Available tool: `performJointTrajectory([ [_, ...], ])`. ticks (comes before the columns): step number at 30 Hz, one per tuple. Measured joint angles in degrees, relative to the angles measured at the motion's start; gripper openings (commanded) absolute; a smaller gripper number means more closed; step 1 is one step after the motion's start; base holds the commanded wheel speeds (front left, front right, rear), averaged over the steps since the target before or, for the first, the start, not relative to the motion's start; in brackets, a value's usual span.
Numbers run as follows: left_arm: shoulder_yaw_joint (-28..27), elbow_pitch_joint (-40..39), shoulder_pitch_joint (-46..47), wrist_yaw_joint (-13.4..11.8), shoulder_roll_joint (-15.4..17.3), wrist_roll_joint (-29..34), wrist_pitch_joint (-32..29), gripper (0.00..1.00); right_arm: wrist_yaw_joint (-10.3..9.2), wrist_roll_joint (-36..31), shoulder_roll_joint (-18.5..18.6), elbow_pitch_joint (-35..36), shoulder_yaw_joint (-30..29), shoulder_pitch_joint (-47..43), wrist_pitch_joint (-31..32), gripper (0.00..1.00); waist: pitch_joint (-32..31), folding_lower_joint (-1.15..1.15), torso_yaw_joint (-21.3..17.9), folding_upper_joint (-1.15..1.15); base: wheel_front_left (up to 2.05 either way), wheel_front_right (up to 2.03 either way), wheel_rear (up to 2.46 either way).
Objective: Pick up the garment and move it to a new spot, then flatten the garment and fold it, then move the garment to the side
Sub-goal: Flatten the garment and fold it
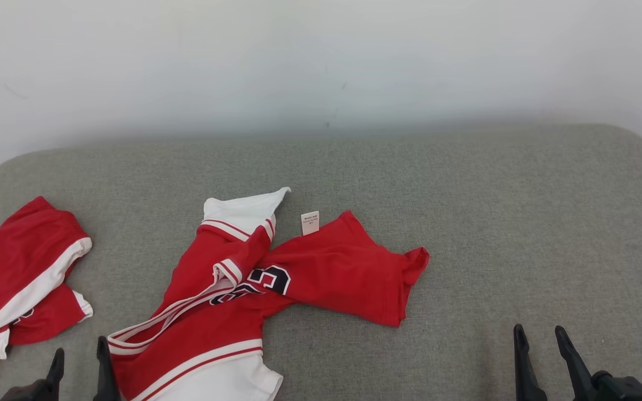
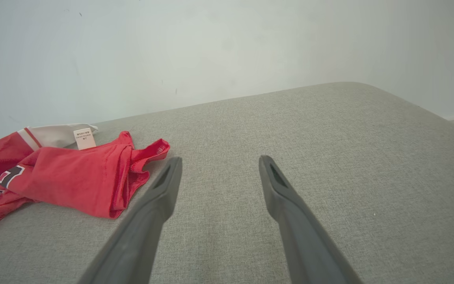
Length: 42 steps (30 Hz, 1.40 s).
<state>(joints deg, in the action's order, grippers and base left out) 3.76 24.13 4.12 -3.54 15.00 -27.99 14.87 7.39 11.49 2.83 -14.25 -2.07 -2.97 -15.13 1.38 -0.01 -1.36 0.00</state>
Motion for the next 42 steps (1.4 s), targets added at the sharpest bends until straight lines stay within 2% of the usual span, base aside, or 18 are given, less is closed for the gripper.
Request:
performJointTrajectory([
  [9,-2.75,-12.46,-2.42,0.67,-3.38,5.66,0.16,1.00,0.00,0.75,0.00,0.25,0.05,-0.84,0.00,1.00,-1.45,0.00,0.97,0.00,0.00,0.00,0.00],
  [14,-3.37,-18.47,-4.64,2.15,-4.98,9.87,0.16,1.00,0.00,1.20,0.00,0.45,0.04,-1.25,0.00,1.00,-2.11,0.00,1.41,0.00,0.00,0.00,0.00],
  [22,-4.37,-22.08,-8.76,3.64,-6.93,12.99,0.16,1.00,0.00,1.54,0.00,0.41,0.13,-1.84,0.00,1.00,-2.79,0.01,1.71,0.00,0.00,0.00,0.00],
  [33,-5.47,-22.03,-11.15,5.17,-8.73,16.01,0.16,1.00,0.00,0.98,0.00,0.38,0.63,-2.07,0.00,1.00,-2.44,0.01,3.55,0.00,0.00,0.00,0.00],
  [42,-5.61,-21.37,-10.85,5.94,-9.62,17.55,0.16,1.00,0.00,-2.50,0.20,-1.51,4.44,5.12,1.83,1.00,-2.08,0.01,5.59,0.00,0.00,0.00,0.00],
])
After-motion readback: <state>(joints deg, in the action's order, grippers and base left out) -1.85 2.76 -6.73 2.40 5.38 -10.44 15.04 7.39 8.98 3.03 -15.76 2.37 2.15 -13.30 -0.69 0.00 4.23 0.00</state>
